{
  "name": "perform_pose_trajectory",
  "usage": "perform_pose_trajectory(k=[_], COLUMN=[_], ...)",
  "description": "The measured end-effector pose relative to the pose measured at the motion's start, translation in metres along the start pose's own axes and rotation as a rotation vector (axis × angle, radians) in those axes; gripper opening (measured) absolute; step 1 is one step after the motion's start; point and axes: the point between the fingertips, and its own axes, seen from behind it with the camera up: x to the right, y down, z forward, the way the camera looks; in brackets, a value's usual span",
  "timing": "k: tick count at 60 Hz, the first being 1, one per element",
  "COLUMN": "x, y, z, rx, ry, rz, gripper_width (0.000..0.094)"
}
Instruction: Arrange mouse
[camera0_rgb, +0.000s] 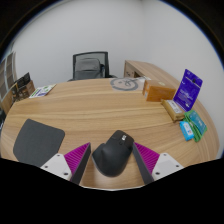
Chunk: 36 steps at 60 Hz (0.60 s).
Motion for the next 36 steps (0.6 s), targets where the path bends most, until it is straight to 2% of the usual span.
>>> perform_pose_trajectory(k=[12, 27, 36], x=[-0.015, -0.019, -0.02], y=[-0.016, -0.014, -0.014], z=[0.017, 0.03, 0.032], rx=[0.005, -0.008, -0.012], ry=[-0.015, 0.008, -0.002], rz=[0.001, -0.016, 0.013], gripper_width=[0.0841, 0.0572, 0.0524])
